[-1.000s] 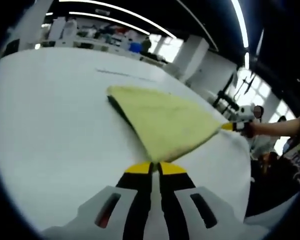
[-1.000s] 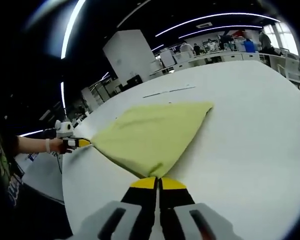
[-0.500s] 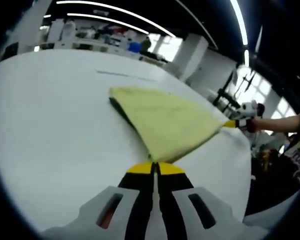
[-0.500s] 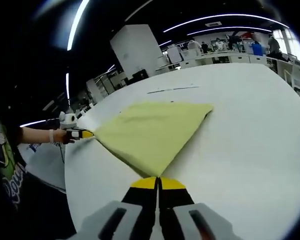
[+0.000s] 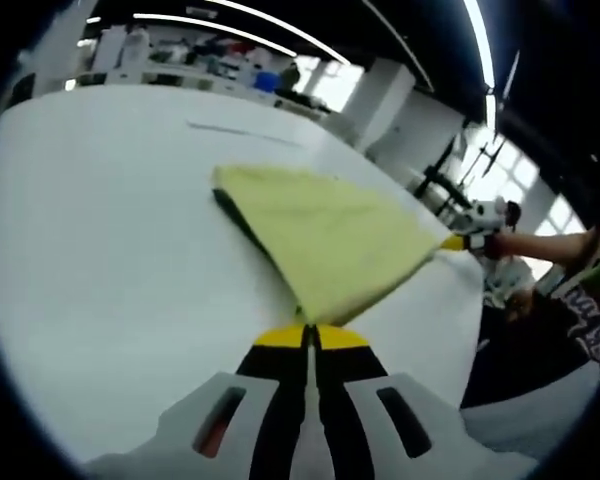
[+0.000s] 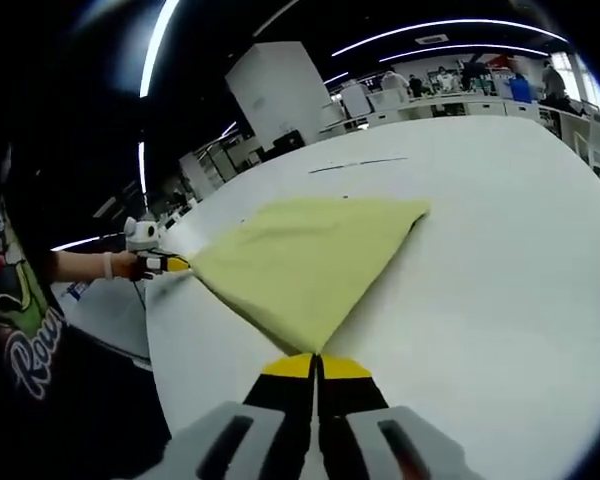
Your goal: Fold the garment on the visible template until the final outline fits inside the template.
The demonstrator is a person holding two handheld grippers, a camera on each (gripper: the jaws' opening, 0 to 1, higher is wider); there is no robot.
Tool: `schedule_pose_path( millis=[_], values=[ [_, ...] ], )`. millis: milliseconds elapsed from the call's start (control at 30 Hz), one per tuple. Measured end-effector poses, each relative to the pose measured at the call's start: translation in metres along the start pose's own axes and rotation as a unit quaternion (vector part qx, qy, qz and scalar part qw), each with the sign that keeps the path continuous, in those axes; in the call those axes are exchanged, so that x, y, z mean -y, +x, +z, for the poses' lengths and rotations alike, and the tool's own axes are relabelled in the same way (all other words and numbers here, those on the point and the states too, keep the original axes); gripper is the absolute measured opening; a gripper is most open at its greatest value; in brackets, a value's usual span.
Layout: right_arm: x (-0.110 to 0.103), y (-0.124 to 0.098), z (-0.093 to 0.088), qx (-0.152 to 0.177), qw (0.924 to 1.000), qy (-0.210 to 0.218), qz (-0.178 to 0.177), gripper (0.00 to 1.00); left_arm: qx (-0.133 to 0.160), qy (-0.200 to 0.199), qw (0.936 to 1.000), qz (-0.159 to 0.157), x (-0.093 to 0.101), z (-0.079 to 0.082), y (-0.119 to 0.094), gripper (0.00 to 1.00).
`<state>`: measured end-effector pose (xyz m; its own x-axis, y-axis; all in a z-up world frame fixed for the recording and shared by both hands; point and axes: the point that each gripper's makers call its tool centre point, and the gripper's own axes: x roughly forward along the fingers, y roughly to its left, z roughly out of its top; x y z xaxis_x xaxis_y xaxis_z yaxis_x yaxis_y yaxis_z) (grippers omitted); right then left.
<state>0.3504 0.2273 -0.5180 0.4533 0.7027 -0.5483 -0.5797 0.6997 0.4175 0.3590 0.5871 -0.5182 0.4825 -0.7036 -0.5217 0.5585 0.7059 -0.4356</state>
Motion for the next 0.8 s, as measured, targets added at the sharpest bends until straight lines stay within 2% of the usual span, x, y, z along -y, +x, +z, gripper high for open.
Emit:
schedule_pose_path(
  millis=[200,467,567,600,667,733,800],
  values=[
    [-0.010,-0.006,-0.015,-0.004,1.0000,0.004,0.008,0.00,0.003,-0.008,1.0000,0.003,0.002,-0.006,-0.004,0.00],
    [-0.013,-0.006,-0.012,0.008,0.9997,0.020,0.008,0.00,0.019,-0.015,0.9996,0.011,0.003,-0.005,-0.005,0.00],
    [-0.011,-0.010,-0.008,0.018,0.9998,0.004,-0.001,0.00,0.031,-0.013,0.9993,0.014,0.004,-0.001,-0.008,0.00],
    [-0.009,-0.012,-0.007,0.022,0.9997,0.012,-0.008,0.00,0.041,-0.010,0.9989,0.020,0.003,0.003,-0.010,0.00],
    [-0.007,-0.017,-0.004,0.031,0.9993,0.018,-0.010,0.10,0.061,-0.024,0.9975,0.028,0.002,0.012,-0.014,0.01],
    [-0.005,-0.022,-0.001,0.038,0.9990,0.010,-0.023,0.18,0.086,-0.017,0.9943,0.061,-0.003,0.025,-0.019,0.00],
    [-0.003,-0.027,0.003,0.045,0.9985,0.005,-0.032,0.24,0.103,-0.018,0.9931,0.052,0.003,0.036,-0.024,0.00]
  ],
)
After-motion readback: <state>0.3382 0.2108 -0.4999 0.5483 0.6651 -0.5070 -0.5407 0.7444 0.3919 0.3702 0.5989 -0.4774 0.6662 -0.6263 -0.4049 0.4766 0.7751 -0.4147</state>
